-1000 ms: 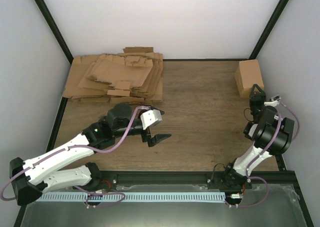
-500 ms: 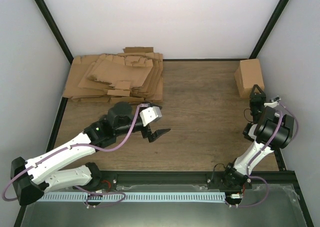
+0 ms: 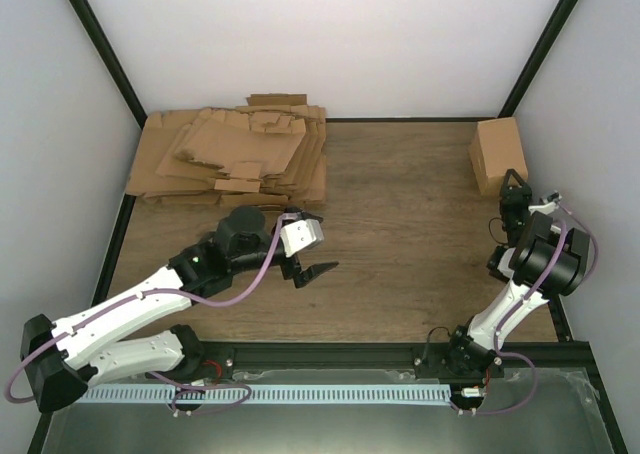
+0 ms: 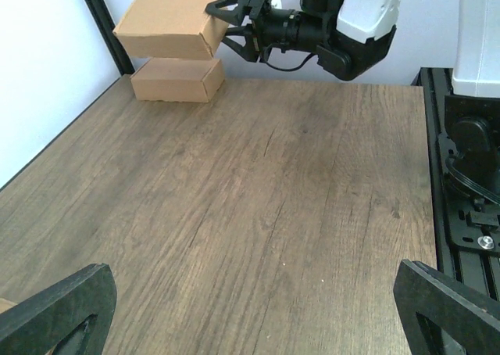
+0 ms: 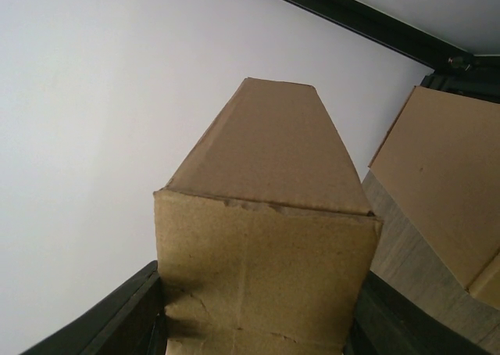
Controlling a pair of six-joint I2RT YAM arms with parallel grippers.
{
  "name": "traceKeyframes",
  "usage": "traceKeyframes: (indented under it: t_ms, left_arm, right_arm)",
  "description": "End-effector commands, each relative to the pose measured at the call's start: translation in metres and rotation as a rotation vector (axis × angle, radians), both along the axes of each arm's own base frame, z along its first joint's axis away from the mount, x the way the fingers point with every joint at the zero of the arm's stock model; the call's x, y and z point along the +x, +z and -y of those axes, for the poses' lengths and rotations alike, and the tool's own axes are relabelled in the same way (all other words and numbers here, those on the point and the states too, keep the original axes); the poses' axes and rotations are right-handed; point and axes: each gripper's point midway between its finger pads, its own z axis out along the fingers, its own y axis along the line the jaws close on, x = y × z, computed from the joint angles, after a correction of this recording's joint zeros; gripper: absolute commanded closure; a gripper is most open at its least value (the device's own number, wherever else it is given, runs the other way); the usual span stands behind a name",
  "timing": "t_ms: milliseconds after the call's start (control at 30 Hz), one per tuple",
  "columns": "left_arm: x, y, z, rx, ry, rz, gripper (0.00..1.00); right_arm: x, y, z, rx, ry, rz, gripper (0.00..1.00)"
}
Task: Fold the paper box
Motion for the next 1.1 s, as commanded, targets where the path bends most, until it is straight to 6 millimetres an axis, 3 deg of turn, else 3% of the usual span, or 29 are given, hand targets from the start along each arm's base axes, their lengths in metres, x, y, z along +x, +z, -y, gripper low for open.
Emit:
traceKeyframes:
  t_ms: [0, 567, 1067]
  left_arm:
    - [-0.005, 0.008, -0.005, -0.021, -0.023, 0.040, 0.00]
    - [-0.009, 0.008, -0.004, -0.031, -0.042, 0.025, 0.00]
    - [-0.008, 0.004, -0.002, -0.026, -0.050, 0.015, 0.00]
  right_arm:
    - [0.001, 0.016, 0.006, -0.059, -0.011, 0.041, 0.65]
    - [0.013, -0.012, 0.016, 0.036, 0.022, -0.032, 0.66]
    - [0.024, -0.017, 0.029, 0.080, 0.019, -0.033, 0.66]
